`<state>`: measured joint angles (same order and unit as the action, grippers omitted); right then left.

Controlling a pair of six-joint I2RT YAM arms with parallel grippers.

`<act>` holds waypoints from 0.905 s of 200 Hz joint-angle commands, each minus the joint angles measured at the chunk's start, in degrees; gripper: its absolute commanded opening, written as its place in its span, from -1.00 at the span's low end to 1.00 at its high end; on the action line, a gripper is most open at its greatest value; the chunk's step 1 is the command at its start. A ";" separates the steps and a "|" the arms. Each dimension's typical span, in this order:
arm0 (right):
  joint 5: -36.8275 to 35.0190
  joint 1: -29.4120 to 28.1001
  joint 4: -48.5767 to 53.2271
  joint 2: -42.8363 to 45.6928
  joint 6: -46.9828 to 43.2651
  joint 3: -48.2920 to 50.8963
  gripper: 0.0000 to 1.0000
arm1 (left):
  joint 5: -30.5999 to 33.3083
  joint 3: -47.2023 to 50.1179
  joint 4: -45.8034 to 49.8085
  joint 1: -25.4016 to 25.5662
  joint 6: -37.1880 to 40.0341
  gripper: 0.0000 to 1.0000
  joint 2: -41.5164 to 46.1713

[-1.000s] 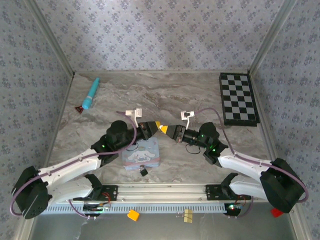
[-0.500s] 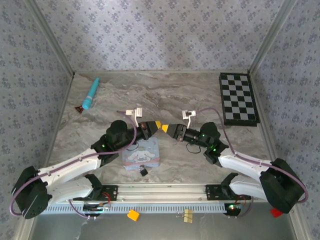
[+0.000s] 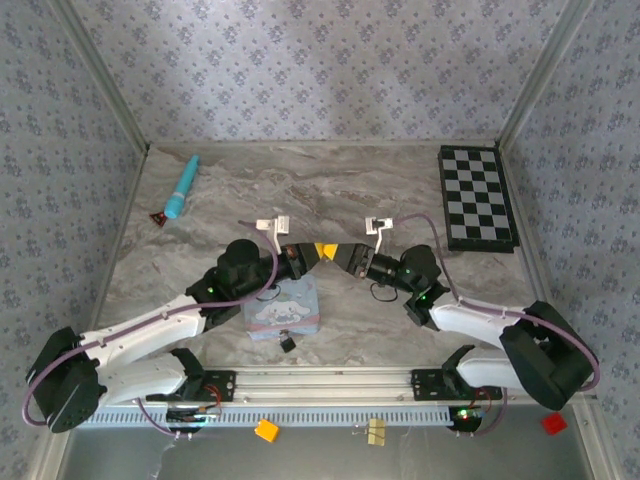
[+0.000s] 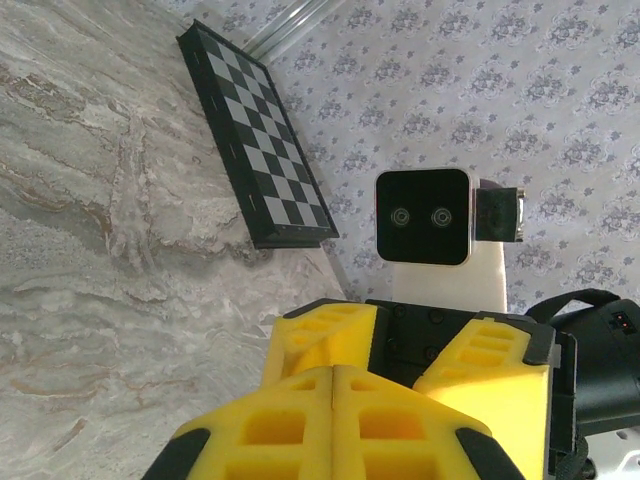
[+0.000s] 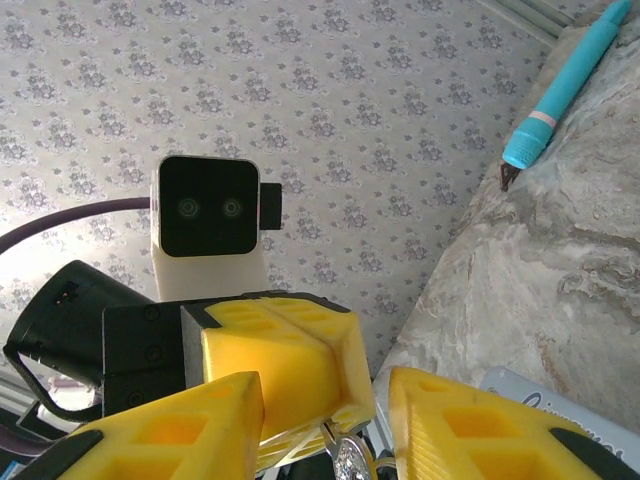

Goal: Unlock the padlock with the key

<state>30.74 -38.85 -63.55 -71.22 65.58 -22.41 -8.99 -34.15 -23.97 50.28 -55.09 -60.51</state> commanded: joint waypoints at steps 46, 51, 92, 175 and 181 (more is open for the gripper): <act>3.27 -0.27 -2.95 -0.13 0.31 -0.51 -0.31 | 0.29 -1.71 0.17 -1.95 0.07 -1.00 4.52; 3.27 -0.38 -2.86 -0.06 0.34 -0.58 -0.31 | 0.29 -1.62 0.46 -2.30 0.00 -1.00 4.92; 3.66 -0.93 -3.72 -0.40 0.74 -1.38 -0.28 | -1.13 -1.86 0.34 -2.92 -0.84 -1.00 5.43; 3.27 -0.95 -2.58 0.46 -1.11 -1.93 -0.13 | -3.77 -1.71 -1.05 -2.89 -2.09 -1.00 4.02; 3.36 -0.90 -2.63 0.42 -1.20 -1.97 -0.13 | -4.06 -1.71 -1.06 -2.85 -2.20 -1.00 3.85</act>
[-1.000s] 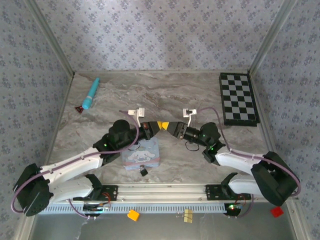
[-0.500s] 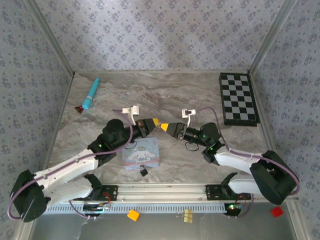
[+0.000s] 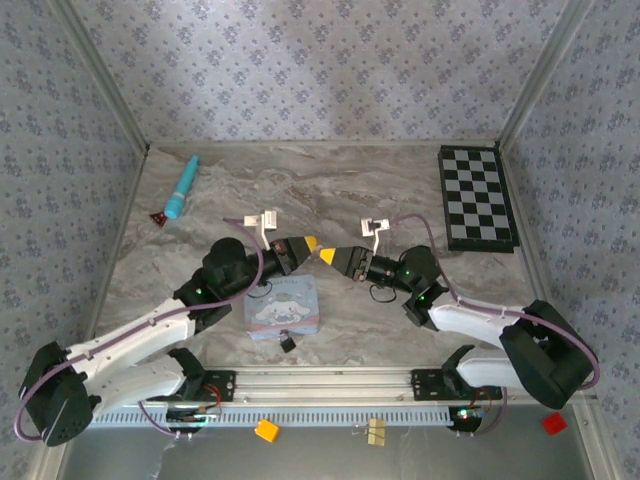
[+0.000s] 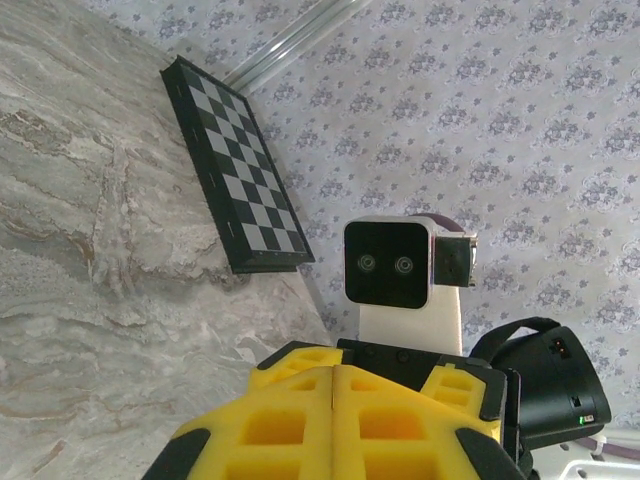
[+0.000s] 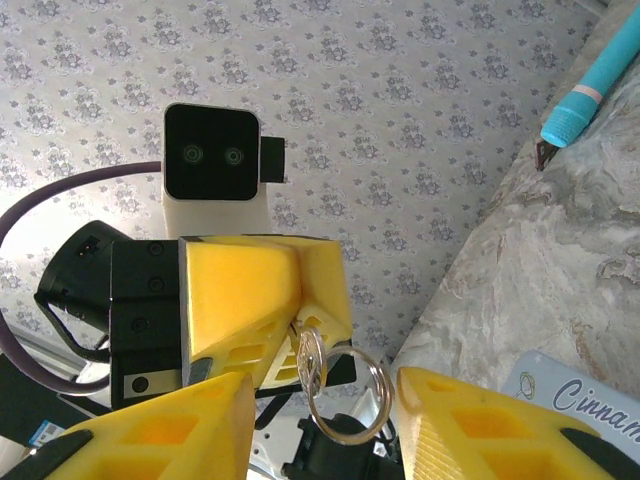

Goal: Unlock the padlock with the key

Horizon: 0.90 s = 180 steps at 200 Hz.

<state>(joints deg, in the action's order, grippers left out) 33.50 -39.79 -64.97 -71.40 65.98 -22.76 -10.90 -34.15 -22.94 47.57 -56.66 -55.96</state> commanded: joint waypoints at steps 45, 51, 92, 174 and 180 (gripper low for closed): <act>1.31 -0.44 -0.47 0.64 -2.28 -2.46 -0.18 | -2.22 -1.71 -1.62 -0.14 -0.64 -1.00 -1.25; 1.39 -0.62 -0.42 0.64 -2.39 -2.46 -0.19 | -2.20 -1.71 -1.60 -0.11 -0.65 -1.00 -1.25; 2.01 -1.28 -0.14 0.71 -2.88 -2.46 -0.30 | -1.98 -1.80 -2.15 -0.11 -0.71 -1.00 -1.86; 0.83 -1.17 0.86 1.39 -3.38 -2.03 -0.46 | -2.08 -1.62 -2.20 -0.02 -0.83 -1.00 -1.78; 0.49 -0.98 1.18 1.51 -3.28 -1.81 -0.40 | -2.11 -1.62 -2.20 -0.02 -0.82 -1.00 -1.78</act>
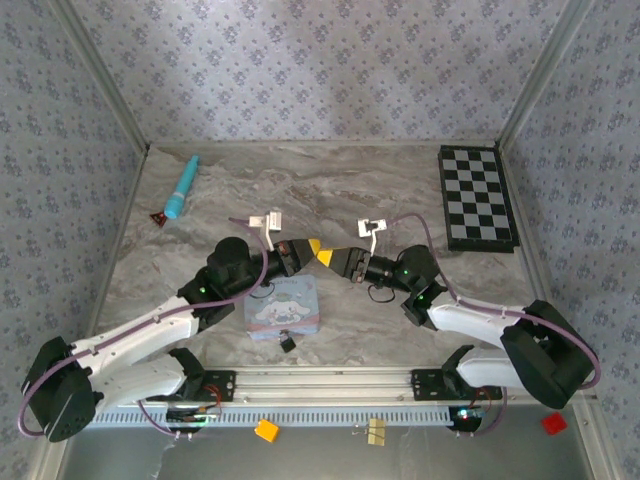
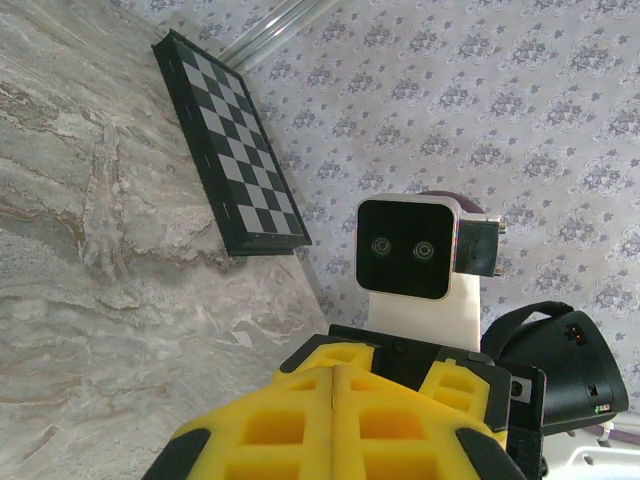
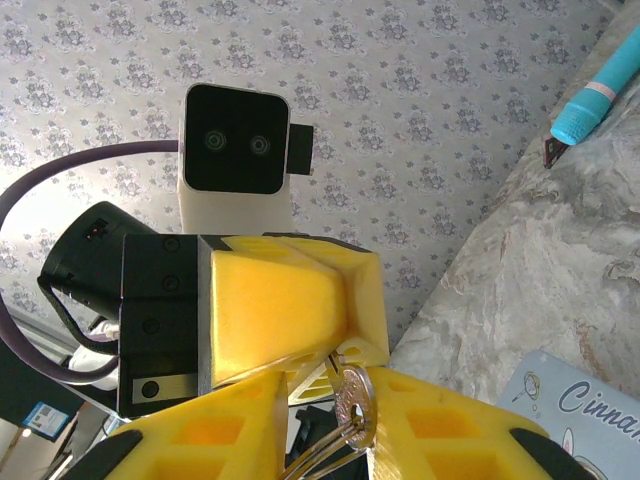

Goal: Unlock the padlock with the key

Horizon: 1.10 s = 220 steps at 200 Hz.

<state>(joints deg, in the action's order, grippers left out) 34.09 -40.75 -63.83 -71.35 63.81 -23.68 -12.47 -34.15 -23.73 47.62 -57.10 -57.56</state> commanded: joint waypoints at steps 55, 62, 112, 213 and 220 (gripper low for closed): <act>-1.71 0.86 2.75 2.76 -1.17 -0.29 -0.37 | -0.54 -1.62 -1.60 0.17 -0.13 -1.00 -0.36; -1.50 0.68 2.84 2.75 -1.21 -0.46 -0.40 | -0.54 -1.62 -1.59 0.23 -0.18 -1.00 -0.43; -0.78 -0.13 3.00 2.67 -1.83 -1.28 -0.45 | -0.54 -1.97 -1.94 0.46 -0.12 -1.00 -0.89; -3.11 1.13 4.86 3.28 -1.53 0.00 -0.60 | -0.54 -2.24 -2.34 1.30 0.41 -1.00 -0.88; -2.83 1.11 4.62 3.25 -1.50 -0.18 -0.63 | -0.49 -2.32 -2.34 1.41 0.41 -1.00 -1.05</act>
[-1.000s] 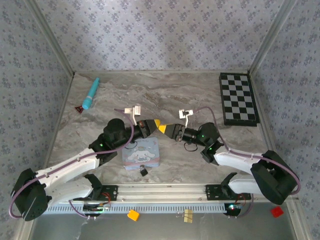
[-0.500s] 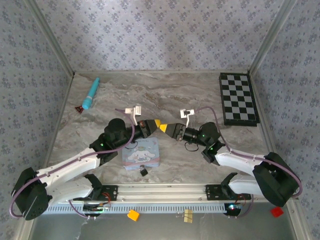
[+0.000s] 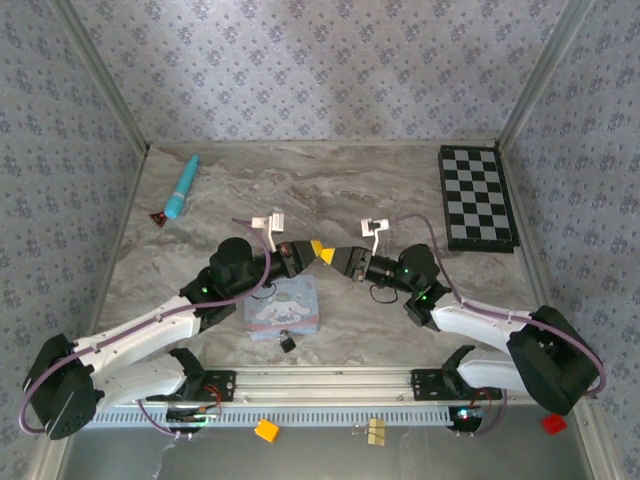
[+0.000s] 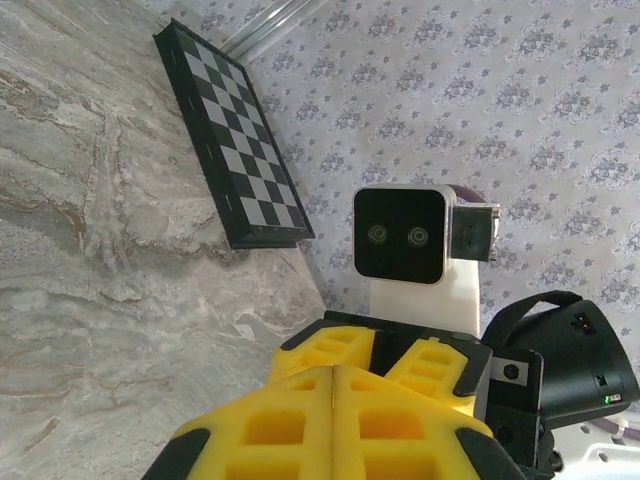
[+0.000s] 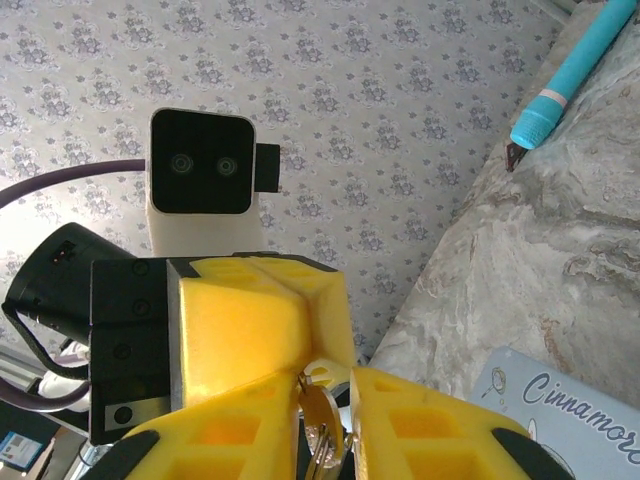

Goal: Unlock the padlock with the key

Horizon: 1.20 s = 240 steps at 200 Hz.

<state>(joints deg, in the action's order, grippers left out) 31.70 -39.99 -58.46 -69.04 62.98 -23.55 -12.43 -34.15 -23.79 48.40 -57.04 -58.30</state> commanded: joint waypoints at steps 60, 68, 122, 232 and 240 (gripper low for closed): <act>0.11 0.56 -1.14 1.16 -0.42 -0.34 -0.91 | 0.65 -2.24 -1.57 0.59 0.86 -1.00 0.16; 0.26 0.69 -1.13 1.18 -0.32 -0.36 -0.93 | 1.07 -2.17 -1.25 0.57 0.96 -1.00 0.37; 0.90 1.21 -0.37 1.75 0.30 -0.14 -1.00 | 3.82 -1.35 1.01 0.20 1.46 -0.78 1.85; -7.01 3.73 52.85 18.43 -24.84 -7.63 -1.00 | 23.87 -17.95 63.66 -8.73 9.22 0.41 6.51; -8.49 3.81 55.73 18.90 -26.45 -8.22 -1.00 | 25.45 -20.42 70.09 -8.55 9.20 0.47 4.94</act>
<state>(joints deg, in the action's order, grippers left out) 28.16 -36.49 -18.63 -52.14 46.02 -28.69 4.73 -47.57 19.73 39.83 -50.39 -50.78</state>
